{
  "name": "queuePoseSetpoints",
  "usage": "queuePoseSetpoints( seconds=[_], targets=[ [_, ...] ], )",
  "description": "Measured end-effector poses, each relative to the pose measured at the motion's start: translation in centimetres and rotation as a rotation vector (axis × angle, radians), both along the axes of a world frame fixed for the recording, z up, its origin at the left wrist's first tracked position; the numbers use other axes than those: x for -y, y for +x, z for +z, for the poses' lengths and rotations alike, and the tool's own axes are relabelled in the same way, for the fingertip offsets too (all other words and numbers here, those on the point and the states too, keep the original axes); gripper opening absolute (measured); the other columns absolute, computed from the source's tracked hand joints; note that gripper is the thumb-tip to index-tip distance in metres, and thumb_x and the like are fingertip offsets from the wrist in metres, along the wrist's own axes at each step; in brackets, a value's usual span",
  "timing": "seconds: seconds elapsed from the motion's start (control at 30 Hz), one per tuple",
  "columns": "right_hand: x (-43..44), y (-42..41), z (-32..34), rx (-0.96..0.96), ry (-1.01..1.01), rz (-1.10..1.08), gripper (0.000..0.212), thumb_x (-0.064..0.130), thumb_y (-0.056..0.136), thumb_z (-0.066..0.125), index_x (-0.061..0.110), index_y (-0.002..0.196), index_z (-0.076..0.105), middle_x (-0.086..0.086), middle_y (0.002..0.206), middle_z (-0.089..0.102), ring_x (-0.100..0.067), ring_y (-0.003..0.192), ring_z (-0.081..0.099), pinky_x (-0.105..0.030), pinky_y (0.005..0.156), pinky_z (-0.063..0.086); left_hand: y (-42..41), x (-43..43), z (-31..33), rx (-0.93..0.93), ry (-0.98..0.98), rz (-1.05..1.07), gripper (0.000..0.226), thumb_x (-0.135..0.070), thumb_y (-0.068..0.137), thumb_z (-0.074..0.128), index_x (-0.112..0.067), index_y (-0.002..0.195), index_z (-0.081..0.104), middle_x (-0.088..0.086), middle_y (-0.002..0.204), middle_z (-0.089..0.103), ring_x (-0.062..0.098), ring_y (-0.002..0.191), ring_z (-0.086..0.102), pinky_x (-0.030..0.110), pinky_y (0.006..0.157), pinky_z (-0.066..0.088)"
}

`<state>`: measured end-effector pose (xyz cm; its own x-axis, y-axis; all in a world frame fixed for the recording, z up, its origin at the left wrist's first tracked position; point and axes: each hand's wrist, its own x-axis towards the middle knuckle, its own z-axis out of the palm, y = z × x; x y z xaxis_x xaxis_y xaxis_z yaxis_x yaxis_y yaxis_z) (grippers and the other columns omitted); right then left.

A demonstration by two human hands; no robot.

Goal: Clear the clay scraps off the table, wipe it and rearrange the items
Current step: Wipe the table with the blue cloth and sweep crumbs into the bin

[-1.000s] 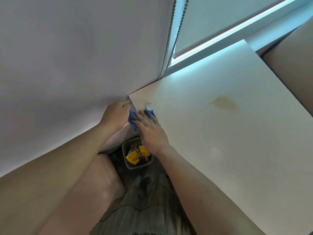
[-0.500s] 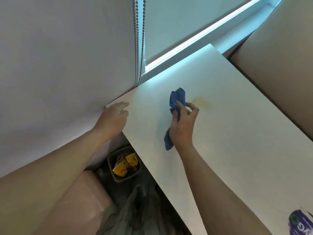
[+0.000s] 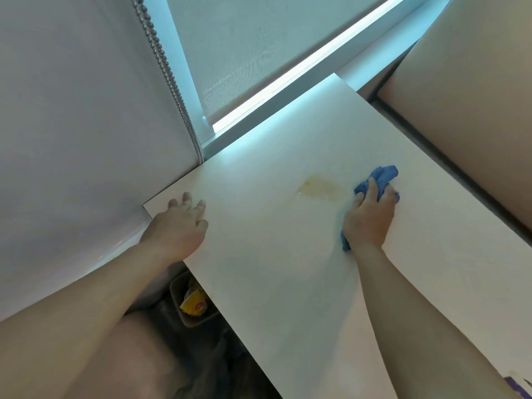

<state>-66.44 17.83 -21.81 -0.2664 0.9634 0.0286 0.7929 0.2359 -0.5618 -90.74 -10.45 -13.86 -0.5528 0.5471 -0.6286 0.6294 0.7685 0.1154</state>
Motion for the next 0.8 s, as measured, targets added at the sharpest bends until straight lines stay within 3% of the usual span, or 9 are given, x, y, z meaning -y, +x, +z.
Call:
queuePoseSetpoints(
  seconds=[0.07, 0.33, 0.43, 0.57, 0.7, 0.8],
  targets=[
    [-0.6, -1.1, -0.4, 0.039, 0.015, 0.009, 0.05, 0.029, 0.105, 0.036, 0.013, 0.152, 0.042, -0.013, 0.157, 0.029, -0.035, 0.141, 0.034, -0.05, 0.118, 0.031, -0.2, -0.1, 0.1, 0.01, -0.019, -0.006, 0.058, -0.032, 0.107, 0.022, -0.027, 0.165, 0.016, 0.009, 0.173, 0.003, 0.033, 0.157, 0.011, 0.047, 0.119, 0.027],
    [-1.3, -4.7, -1.2, 0.076, 0.082, 0.216, 0.051, 0.017, 0.103, 0.033, 0.001, 0.149, 0.044, -0.024, 0.156, 0.037, -0.042, 0.149, 0.025, -0.056, 0.119, 0.026, -0.8, -1.3, 0.3, -0.017, -0.063, -0.03, 0.056, -0.032, 0.108, 0.021, -0.023, 0.163, 0.026, 0.014, 0.171, 0.011, 0.039, 0.151, 0.024, 0.045, 0.117, 0.029],
    [0.3, -6.6, -1.3, 0.068, 0.106, 0.343, 0.054, 0.017, 0.098, 0.033, 0.002, 0.148, 0.046, -0.026, 0.154, 0.039, -0.042, 0.146, 0.031, -0.054, 0.119, 0.028, -0.8, -1.8, 0.2, -0.016, -0.073, -0.018, 0.056, -0.032, 0.107, 0.023, -0.02, 0.161, 0.03, 0.014, 0.171, 0.013, 0.04, 0.148, 0.029, 0.044, 0.116, 0.029],
    [5.4, -9.8, -1.3, 0.019, 0.111, 0.502, 0.06, 0.004, 0.087, 0.046, 0.005, 0.147, 0.051, -0.025, 0.154, 0.042, -0.038, 0.146, 0.034, -0.051, 0.12, 0.029, -0.8, -1.8, 0.4, -0.012, -0.077, -0.011, 0.055, -0.032, 0.108, 0.023, -0.019, 0.161, 0.03, 0.013, 0.171, 0.013, 0.038, 0.146, 0.032, 0.043, 0.115, 0.03],
    [11.8, -11.7, -1.1, 0.004, 0.081, 0.662, 0.066, 0.008, 0.085, 0.033, 0.008, 0.149, 0.049, -0.019, 0.161, 0.035, -0.033, 0.152, 0.027, -0.046, 0.124, 0.019, -0.8, -1.6, 1.0, 0.007, -0.056, -0.013, 0.053, -0.032, 0.109, 0.022, -0.022, 0.159, 0.035, 0.01, 0.171, 0.016, 0.034, 0.148, 0.032, 0.041, 0.115, 0.029],
    [16.4, -12.3, -1.1, -0.02, 0.069, 0.763, 0.06, 0.01, 0.091, 0.037, 0.011, 0.149, 0.049, -0.015, 0.162, 0.036, -0.03, 0.154, 0.023, -0.044, 0.126, 0.015, -1.5, -1.3, 0.7, -0.007, -0.026, 0.049, 0.06, -0.043, 0.108, 0.018, -0.018, 0.16, 0.033, 0.01, 0.166, 0.031, 0.032, 0.145, 0.04, 0.041, 0.113, 0.033]
  ],
)
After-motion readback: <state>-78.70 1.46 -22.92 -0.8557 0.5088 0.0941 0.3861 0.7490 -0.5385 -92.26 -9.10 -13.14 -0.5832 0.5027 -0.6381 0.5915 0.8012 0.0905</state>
